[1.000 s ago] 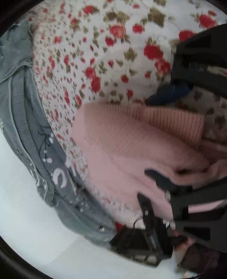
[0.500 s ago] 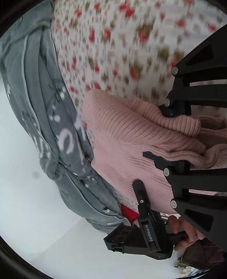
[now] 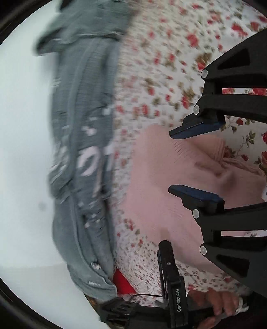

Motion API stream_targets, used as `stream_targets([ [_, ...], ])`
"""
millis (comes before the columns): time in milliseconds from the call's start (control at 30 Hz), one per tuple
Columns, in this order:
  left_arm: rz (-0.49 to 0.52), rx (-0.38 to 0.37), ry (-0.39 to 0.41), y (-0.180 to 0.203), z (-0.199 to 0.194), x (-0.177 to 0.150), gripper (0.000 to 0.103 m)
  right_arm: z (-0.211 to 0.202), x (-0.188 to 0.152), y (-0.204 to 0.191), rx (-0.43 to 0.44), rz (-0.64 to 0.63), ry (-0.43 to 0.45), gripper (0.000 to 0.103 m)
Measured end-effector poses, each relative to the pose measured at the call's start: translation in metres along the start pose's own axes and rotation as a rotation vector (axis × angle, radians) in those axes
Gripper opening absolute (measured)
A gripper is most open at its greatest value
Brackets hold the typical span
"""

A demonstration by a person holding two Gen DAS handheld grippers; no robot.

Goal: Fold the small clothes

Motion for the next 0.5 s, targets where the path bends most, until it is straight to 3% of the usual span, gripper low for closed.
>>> stream_targets([
  [33, 0.033, 0.037, -0.005, 0.003, 0.000, -0.006, 0.042, -0.003, -0.003, -0.005, 0.003, -0.018, 0.014, 0.046],
  [67, 0.066, 0.071, -0.016, 0.005, 0.002, -0.011, 0.038, -0.005, -0.011, -0.012, 0.012, -0.049, 0.025, 0.037],
  [100, 0.109, 0.122, -0.017, 0.007, 0.005, -0.017, 0.037, -0.001, -0.021, -0.017, -0.001, -0.080, 0.020, 0.027],
  [133, 0.150, 0.167, -0.019, 0.007, 0.007, -0.023, 0.036, 0.003, -0.028, -0.016, -0.030, -0.093, 0.009, 0.010],
  [200, 0.162, 0.177, -0.019, 0.006, 0.007, -0.029, 0.036, 0.018, -0.047, -0.012, -0.078, -0.105, -0.035, 0.010],
  [367, 0.136, 0.183, -0.023, 0.008, 0.001, -0.031, 0.036, 0.021, -0.046, -0.004, -0.048, -0.075, -0.082, 0.010],
  [500, 0.091, 0.066, 0.006, 0.017, -0.018, -0.035, 0.036, 0.001, -0.039, -0.003, -0.018, -0.075, -0.055, 0.012],
])
Point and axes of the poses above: each gripper's, at about its wrist camera, not at the fingertips, and z roughly the way its jaws point, y to its right, x to its top, the point moved 8 cm from there along z, roughly the way its jaws point, and after that the axes turned 10 degrees about -x, right-handed, at the moved point
